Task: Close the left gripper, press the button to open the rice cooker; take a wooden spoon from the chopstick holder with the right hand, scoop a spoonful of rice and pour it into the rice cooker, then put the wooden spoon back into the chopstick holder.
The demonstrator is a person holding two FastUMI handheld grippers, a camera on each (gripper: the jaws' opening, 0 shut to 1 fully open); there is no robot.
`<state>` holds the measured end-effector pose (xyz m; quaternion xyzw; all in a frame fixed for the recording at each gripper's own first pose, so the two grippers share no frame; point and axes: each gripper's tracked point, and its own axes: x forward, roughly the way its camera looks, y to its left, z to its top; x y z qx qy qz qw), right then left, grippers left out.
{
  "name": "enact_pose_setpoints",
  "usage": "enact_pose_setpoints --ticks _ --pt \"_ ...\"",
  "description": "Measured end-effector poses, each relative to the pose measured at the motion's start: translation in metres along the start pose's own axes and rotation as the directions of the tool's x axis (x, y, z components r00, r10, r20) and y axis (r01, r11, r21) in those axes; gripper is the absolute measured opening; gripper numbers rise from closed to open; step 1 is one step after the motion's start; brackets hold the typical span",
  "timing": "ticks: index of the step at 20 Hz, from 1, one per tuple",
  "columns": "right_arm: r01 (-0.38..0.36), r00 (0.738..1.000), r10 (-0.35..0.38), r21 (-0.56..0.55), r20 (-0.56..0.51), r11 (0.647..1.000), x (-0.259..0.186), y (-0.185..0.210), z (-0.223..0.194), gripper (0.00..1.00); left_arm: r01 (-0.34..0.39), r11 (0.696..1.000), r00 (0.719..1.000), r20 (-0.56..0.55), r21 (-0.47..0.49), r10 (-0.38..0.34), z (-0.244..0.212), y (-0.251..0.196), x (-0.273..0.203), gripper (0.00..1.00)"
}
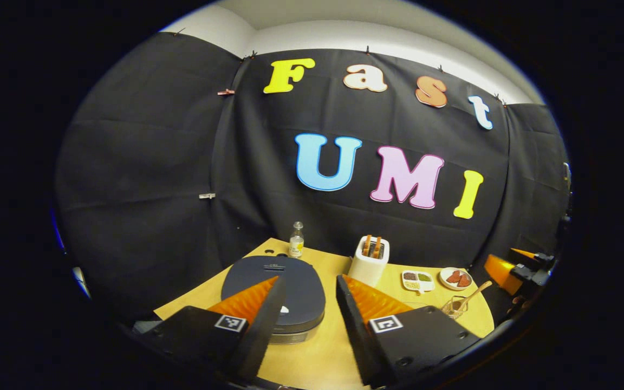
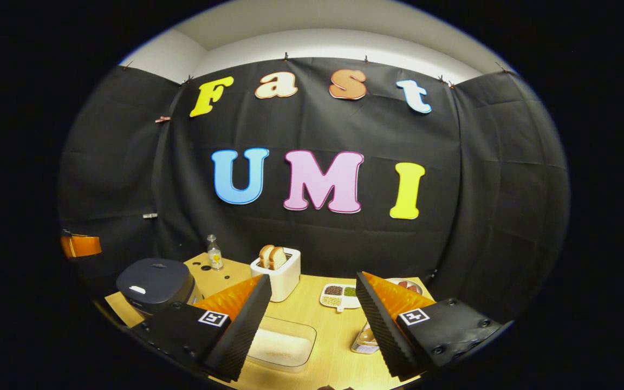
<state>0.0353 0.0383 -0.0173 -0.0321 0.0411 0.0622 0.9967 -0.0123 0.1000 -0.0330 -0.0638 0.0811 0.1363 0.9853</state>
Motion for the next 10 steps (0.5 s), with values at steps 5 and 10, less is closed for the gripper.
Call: enact_pose_setpoints --ticks 5,10 --pt "0.090 0.996 -0.090 0.024 0.019 0.996 -0.023 -0.031 0.001 0.98 -0.004 1.000 0.997 -0.072 -0.002 0.004 -0.013 0.032 0.019 0.21" --pt "0.173 0.985 -0.173 0.040 -0.006 0.984 -0.052 -0.057 -0.012 0.98 0.002 0.994 0.983 -0.183 -0.108 -0.022 -0.040 0.053 0.057 0.07"
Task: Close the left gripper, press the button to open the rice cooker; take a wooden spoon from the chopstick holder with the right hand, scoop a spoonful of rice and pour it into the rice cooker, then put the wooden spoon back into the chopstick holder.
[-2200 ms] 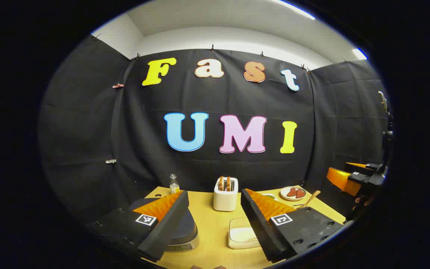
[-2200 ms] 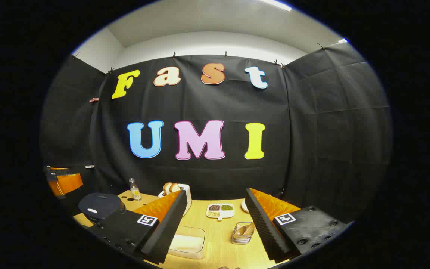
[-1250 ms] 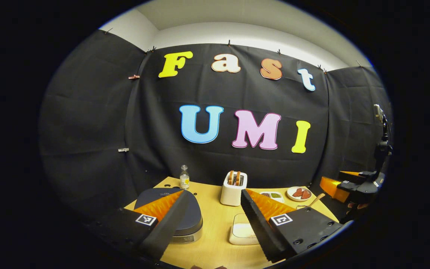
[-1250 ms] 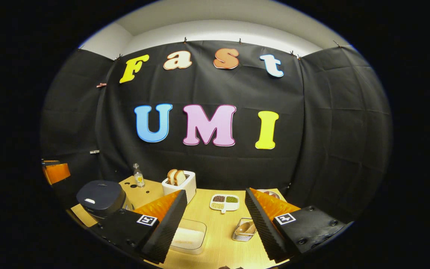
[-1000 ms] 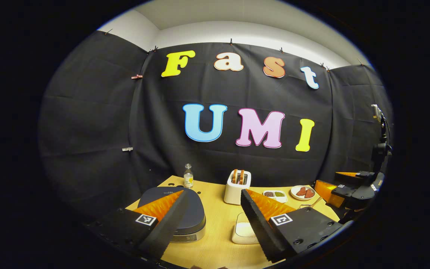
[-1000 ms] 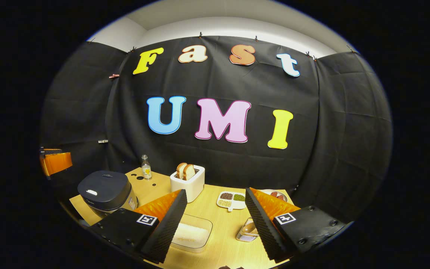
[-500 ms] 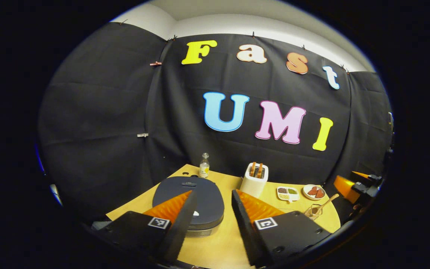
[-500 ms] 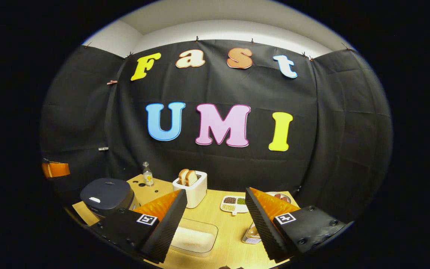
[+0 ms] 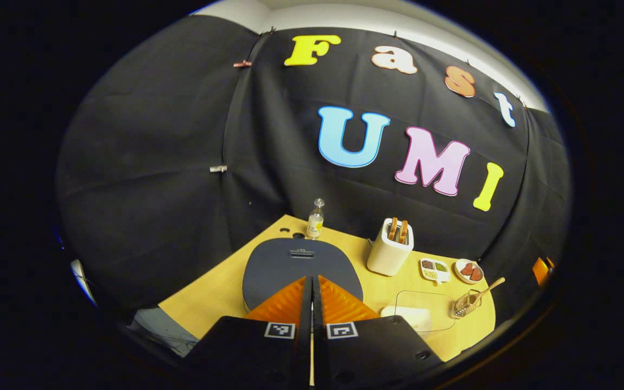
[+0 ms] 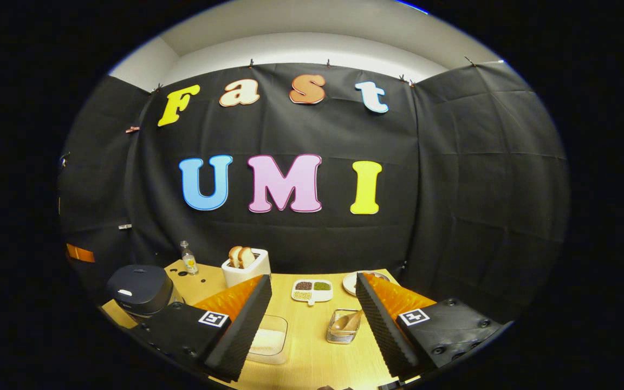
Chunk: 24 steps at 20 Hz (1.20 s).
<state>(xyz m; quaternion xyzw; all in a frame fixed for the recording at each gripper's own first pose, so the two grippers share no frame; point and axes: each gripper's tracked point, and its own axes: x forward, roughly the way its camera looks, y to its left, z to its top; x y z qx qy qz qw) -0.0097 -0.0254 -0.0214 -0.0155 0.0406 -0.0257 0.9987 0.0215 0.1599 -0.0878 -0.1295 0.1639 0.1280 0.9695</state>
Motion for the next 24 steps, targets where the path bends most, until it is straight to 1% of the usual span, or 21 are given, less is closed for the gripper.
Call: enact_pose_setpoints --ticks 3,8,12,13,14,15,16,18,19,21,23,24 --pt "0.047 0.999 -0.047 0.010 -0.012 0.999 -0.011 -0.019 -0.006 0.98 0.026 0.999 0.996 -0.082 -0.033 -0.028 -0.022 0.004 0.026 0.06" --pt "0.116 0.993 -0.114 0.062 -0.032 0.991 -0.020 -0.041 -0.010 0.98 0.031 0.999 0.984 -0.178 -0.012 -0.033 -0.052 0.014 0.059 0.06" --pt "0.134 0.990 -0.132 0.070 -0.039 0.988 -0.029 -0.044 -0.016 0.96 0.053 0.999 0.974 -0.219 0.011 -0.049 -0.070 0.010 0.074 0.06" --pt "0.135 0.990 -0.133 0.064 -0.043 0.989 -0.031 -0.043 -0.018 0.96 0.049 0.999 0.972 -0.229 0.023 -0.043 -0.073 0.011 0.078 0.06" --pt "0.133 0.990 -0.131 0.059 -0.047 0.989 -0.033 -0.043 -0.021 1.00 0.040 0.999 0.970 -0.239 0.034 -0.031 -0.077 0.014 0.080 0.06" --pt "0.132 0.990 -0.129 0.056 -0.053 0.990 -0.035 -0.042 -0.024 1.00 0.041 0.999 0.968 -0.248 0.034 -0.031 -0.079 0.013 0.081 0.06" --pt "0.131 0.990 -0.127 0.053 -0.059 0.990 -0.036 -0.042 -0.025 0.96 0.044 0.998 0.969 -0.243 0.037 -0.033 -0.079 0.012 0.082 0.06" --pt "0.132 0.990 -0.129 0.048 -0.065 0.990 -0.037 -0.043 -0.027 0.97 0.041 0.997 0.966 -0.257 0.060 -0.024 -0.084 0.012 0.082 0.06" --pt "0.134 0.989 -0.131 0.046 -0.069 0.990 -0.037 -0.044 -0.029 0.97 0.037 0.996 0.965 -0.262 0.083 -0.014 -0.086 0.011 0.081 0.07" --pt "0.138 0.988 -0.134 0.043 -0.079 0.990 -0.038 -0.046 -0.033 0.96 0.011 0.990 0.958 -0.286 0.141 0.030 -0.090 0.013 0.082 0.07" --pt "0.138 0.987 -0.134 0.040 -0.090 0.990 -0.038 -0.046 -0.037 0.97 -0.020 0.986 0.957 -0.283 0.163 0.066 -0.088 0.012 0.083 0.07" --pt "0.137 0.987 -0.133 0.039 -0.093 0.990 -0.038 -0.046 -0.038 0.96 -0.022 0.986 0.960 -0.271 0.164 0.066 -0.087 0.012 0.082 0.06"
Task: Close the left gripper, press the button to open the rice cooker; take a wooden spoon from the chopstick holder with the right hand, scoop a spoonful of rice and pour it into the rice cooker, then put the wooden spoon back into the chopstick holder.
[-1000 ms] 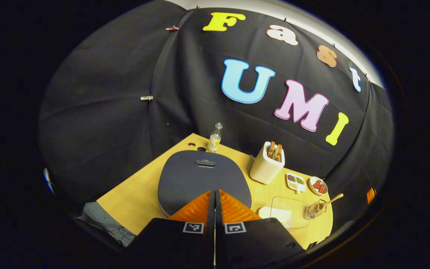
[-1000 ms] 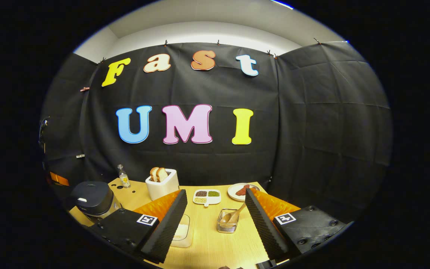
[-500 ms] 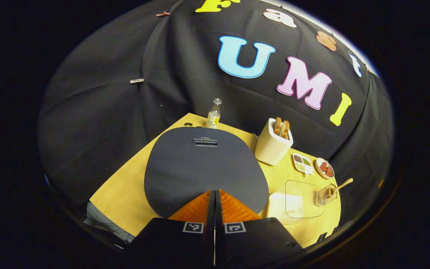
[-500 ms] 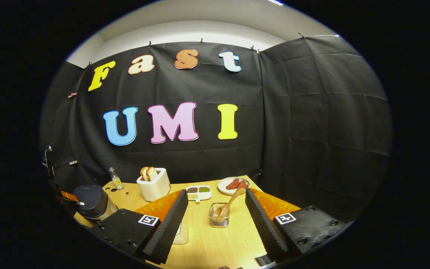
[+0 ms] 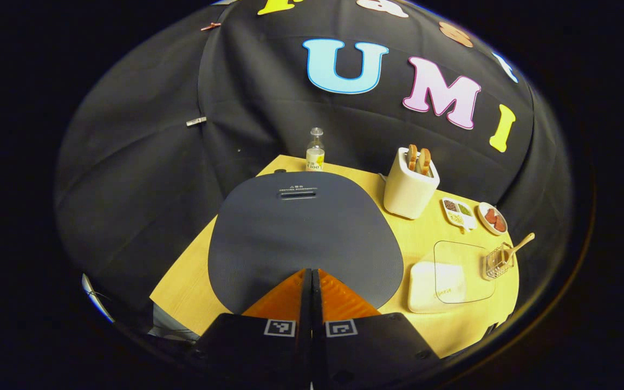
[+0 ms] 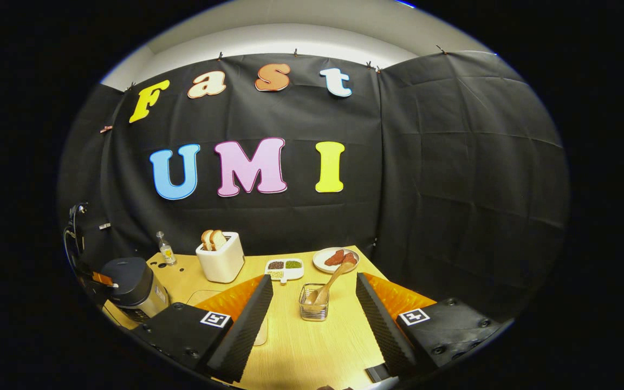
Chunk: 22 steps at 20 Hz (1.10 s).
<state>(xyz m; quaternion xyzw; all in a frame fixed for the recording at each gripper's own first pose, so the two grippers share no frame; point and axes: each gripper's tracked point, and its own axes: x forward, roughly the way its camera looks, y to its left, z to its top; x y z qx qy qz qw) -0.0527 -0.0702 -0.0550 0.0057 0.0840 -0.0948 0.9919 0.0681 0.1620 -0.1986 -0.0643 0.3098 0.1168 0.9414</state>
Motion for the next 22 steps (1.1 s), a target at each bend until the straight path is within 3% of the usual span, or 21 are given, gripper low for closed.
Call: enact_pose_setpoints --ticks 3,10,16,22 --pt "-0.004 1.000 0.004 0.001 -0.002 1.000 0.001 0.000 -0.002 0.97 0.019 1.000 1.000 0.004 -0.025 -0.019 -0.006 -0.002 0.005 0.07" --pt "-0.007 1.000 0.007 0.021 -0.013 1.000 0.012 -0.003 -0.003 0.97 -0.007 0.999 0.991 0.136 0.041 0.001 0.021 -0.001 -0.020 0.06" --pt "0.000 1.000 0.000 0.037 -0.010 0.999 0.031 -0.010 -0.002 0.97 -0.110 0.993 0.876 0.475 0.034 0.081 0.125 -0.003 -0.096 0.06" --pt "-0.015 1.000 0.015 0.035 -0.001 0.999 0.064 -0.016 -0.001 0.97 -0.082 0.996 0.844 0.534 0.022 0.057 0.121 -0.026 -0.135 0.06"
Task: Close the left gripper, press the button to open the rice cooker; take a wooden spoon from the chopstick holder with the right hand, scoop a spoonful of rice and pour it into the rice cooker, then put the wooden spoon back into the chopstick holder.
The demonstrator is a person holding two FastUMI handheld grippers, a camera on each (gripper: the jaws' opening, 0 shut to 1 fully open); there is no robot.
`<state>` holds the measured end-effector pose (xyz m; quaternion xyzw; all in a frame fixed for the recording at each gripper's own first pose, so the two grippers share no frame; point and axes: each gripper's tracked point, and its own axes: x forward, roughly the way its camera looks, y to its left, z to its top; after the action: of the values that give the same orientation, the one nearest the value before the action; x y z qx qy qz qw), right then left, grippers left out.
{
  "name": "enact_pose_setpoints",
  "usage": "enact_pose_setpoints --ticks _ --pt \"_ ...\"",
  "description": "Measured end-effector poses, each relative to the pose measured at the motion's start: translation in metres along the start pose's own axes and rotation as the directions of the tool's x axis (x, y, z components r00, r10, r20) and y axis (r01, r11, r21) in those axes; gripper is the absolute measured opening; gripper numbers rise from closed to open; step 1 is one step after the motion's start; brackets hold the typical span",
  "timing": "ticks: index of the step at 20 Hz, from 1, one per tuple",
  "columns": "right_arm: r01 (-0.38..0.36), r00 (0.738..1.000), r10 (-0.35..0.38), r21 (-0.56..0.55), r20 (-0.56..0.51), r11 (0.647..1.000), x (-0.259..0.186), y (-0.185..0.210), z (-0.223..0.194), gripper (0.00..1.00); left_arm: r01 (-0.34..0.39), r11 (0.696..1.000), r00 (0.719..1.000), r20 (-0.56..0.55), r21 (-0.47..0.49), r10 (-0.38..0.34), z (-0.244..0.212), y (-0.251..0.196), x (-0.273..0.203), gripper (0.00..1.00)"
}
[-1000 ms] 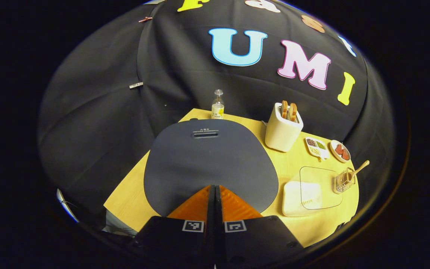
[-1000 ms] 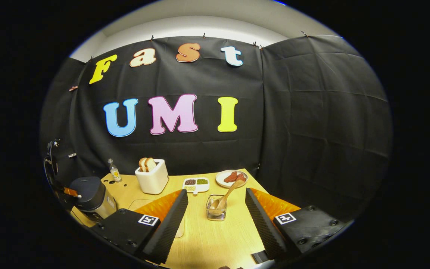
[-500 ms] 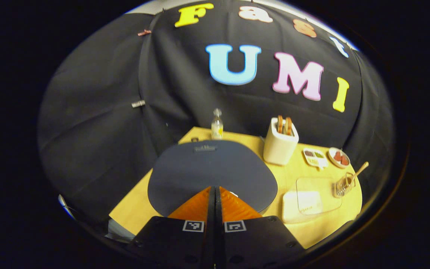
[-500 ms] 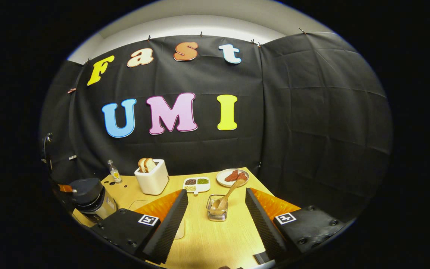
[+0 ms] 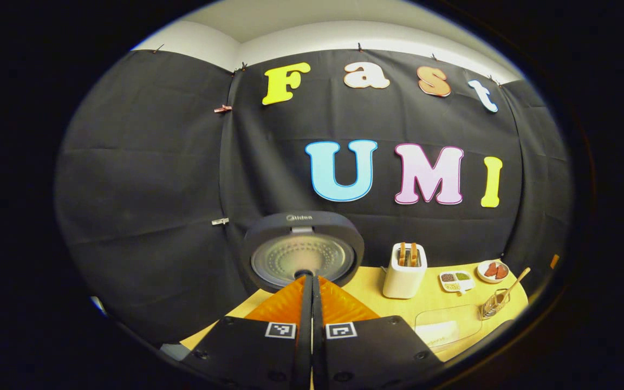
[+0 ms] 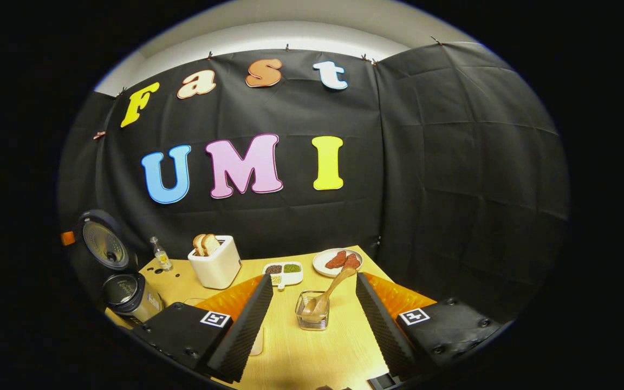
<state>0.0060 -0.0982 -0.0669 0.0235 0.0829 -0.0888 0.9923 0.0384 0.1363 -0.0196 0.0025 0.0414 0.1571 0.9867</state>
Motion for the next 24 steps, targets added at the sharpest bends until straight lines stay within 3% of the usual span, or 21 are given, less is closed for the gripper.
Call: enact_pose_setpoints --ticks 6,8,12,13,19,24 --pt "0.010 0.999 -0.008 0.024 -0.047 1.000 0.046 -0.019 -0.015 0.97 0.047 0.997 0.998 0.034 0.059 -0.049 0.001 -0.037 -0.028 0.09" --pt "0.011 0.998 -0.008 0.047 -0.069 0.999 0.061 -0.025 -0.022 0.97 0.070 0.995 0.997 0.026 0.069 -0.072 -0.002 -0.052 -0.034 0.23" --pt "0.011 0.990 0.003 0.104 -0.140 0.994 0.091 -0.026 -0.046 0.98 0.080 0.996 0.996 -0.031 0.032 -0.079 -0.023 -0.073 -0.040 0.90" --pt "0.012 0.987 0.007 0.118 -0.160 0.993 0.099 -0.026 -0.052 0.98 0.071 0.997 0.996 -0.047 0.022 -0.070 -0.029 -0.075 -0.042 0.98" --pt "0.041 0.959 0.011 0.177 -0.282 0.983 0.147 -0.036 -0.098 0.99 -0.012 1.000 0.991 -0.132 0.005 0.013 -0.058 -0.076 -0.052 0.98" --pt "0.093 0.937 -0.002 0.241 -0.350 0.966 0.188 -0.049 -0.125 0.99 -0.108 0.991 0.970 -0.225 -0.083 0.087 -0.089 -0.072 -0.060 0.99"
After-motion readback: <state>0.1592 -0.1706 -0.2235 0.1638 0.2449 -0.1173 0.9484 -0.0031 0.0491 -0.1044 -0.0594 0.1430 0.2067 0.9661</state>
